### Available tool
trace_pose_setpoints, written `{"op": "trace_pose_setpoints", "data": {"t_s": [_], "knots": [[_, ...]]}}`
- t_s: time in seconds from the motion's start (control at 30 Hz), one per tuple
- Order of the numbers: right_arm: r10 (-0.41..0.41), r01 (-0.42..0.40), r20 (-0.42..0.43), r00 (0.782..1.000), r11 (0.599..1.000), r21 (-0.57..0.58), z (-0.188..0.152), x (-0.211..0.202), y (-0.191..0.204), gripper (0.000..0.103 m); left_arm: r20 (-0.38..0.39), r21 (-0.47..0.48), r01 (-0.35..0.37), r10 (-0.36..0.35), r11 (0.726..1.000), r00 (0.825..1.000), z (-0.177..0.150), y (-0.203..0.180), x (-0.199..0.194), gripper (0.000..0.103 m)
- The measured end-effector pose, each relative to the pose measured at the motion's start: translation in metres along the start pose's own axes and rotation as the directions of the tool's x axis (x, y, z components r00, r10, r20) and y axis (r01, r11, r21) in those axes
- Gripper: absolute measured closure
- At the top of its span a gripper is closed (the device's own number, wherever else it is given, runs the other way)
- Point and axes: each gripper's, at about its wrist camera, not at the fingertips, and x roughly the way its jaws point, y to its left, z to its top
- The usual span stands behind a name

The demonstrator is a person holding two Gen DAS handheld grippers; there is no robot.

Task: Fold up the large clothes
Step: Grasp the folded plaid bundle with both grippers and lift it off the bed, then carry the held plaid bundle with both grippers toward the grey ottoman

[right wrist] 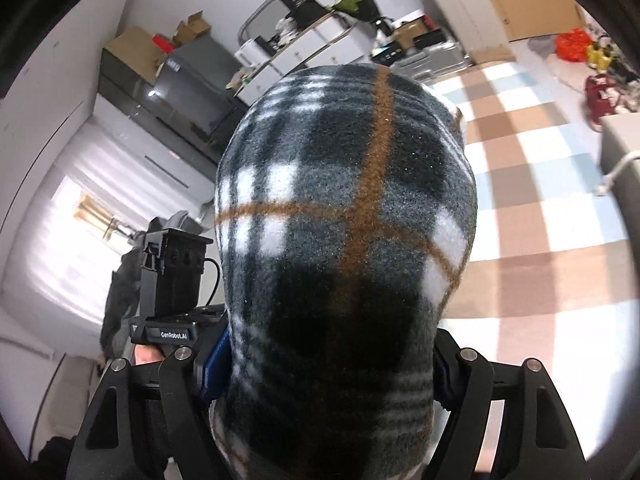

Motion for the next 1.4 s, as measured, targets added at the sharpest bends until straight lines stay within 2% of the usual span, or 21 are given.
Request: {"op": "trace_pose_setpoints", "data": {"t_s": [0.07, 0.1, 0.2, 0.5, 0.67, 0.73, 0.9, 1.03, 1.1, 1.13, 1.2, 1.3, 1.33, 1.37, 1.4], "knots": [[-0.015, 0.015, 0.017, 1.000, 1.000, 0.017, 0.002, -0.008, -0.003, 0.026, 0.000, -0.002, 0.016, -0.016, 1.000, 1.000, 0.015, -0.012, 0.011, 0.037], [-0.019, 0.018, 0.029, 0.999, 0.999, 0.027, 0.000, -0.018, -0.007, 0.026, -0.001, 0.000, 0.021, -0.021, 1.000, 1.000, 0.026, -0.003, 0.008, 0.037], [-0.022, 0.020, 0.060, 0.998, 0.999, 0.035, 0.009, -0.044, -0.028, 0.026, -0.003, 0.017, 0.031, -0.031, 0.999, 1.000, 0.025, -0.016, 0.018, 0.037], [0.054, -0.066, 0.125, 0.991, 0.994, 0.090, 0.005, -0.076, -0.057, 0.026, -0.005, 0.070, 0.001, -0.001, 0.998, 1.000, 0.018, -0.016, 0.001, 0.037], [0.077, -0.100, 0.179, 0.981, 0.987, 0.124, 0.016, -0.109, -0.068, 0.026, -0.021, 0.153, 0.015, -0.012, 0.988, 1.000, 0.041, -0.062, 0.008, 0.037], [0.073, -0.102, 0.213, 0.974, 0.987, 0.128, 0.016, -0.137, -0.073, 0.026, -0.022, 0.192, 0.023, -0.019, 0.981, 1.000, 0.038, -0.077, 0.005, 0.037], [0.027, -0.074, 0.295, 0.955, 0.986, 0.147, 0.021, -0.220, -0.083, 0.026, -0.039, 0.314, 0.069, -0.060, 0.947, 0.997, 0.054, -0.158, 0.027, 0.037], [-0.010, -0.053, 0.329, 0.944, 0.982, 0.182, 0.027, -0.284, -0.108, 0.026, -0.050, 0.356, 0.124, -0.113, 0.926, 0.992, 0.062, -0.205, 0.051, 0.037], [-0.026, -0.050, 0.334, 0.942, 0.975, 0.216, 0.033, -0.317, -0.133, 0.024, -0.047, 0.356, 0.142, -0.133, 0.924, 0.990, 0.071, -0.222, 0.076, 0.037], [-0.026, -0.052, 0.326, 0.945, 0.972, 0.229, 0.034, -0.324, -0.141, 0.023, -0.053, 0.349, 0.149, -0.139, 0.925, 0.989, 0.072, -0.226, 0.089, 0.037], [-0.033, -0.057, 0.287, 0.957, 0.952, 0.301, 0.038, -0.336, -0.182, 0.019, -0.067, 0.343, 0.144, -0.129, 0.928, 0.989, 0.070, -0.226, 0.123, 0.037], [-0.070, -0.036, 0.224, 0.972, 0.898, 0.438, 0.029, -0.334, -0.264, 0.017, -0.089, 0.310, 0.129, -0.106, 0.942, 0.990, 0.065, -0.213, 0.166, 0.037], [-0.071, -0.044, 0.216, 0.974, 0.872, 0.487, 0.022, -0.332, -0.290, 0.015, -0.107, 0.273, 0.177, -0.153, 0.946, 0.982, 0.064, -0.206, 0.175, 0.035], [-0.029, -0.112, 0.246, 0.969, 0.836, 0.537, 0.011, -0.330, -0.318, 0.011, -0.125, 0.220, 0.232, -0.208, 0.948, 0.970, 0.062, -0.195, 0.180, 0.034], [0.018, -0.164, 0.272, 0.962, 0.833, 0.528, 0.007, -0.332, -0.329, 0.010, -0.124, 0.202, 0.240, -0.218, 0.949, 0.968, 0.061, -0.190, 0.179, 0.033]]}}
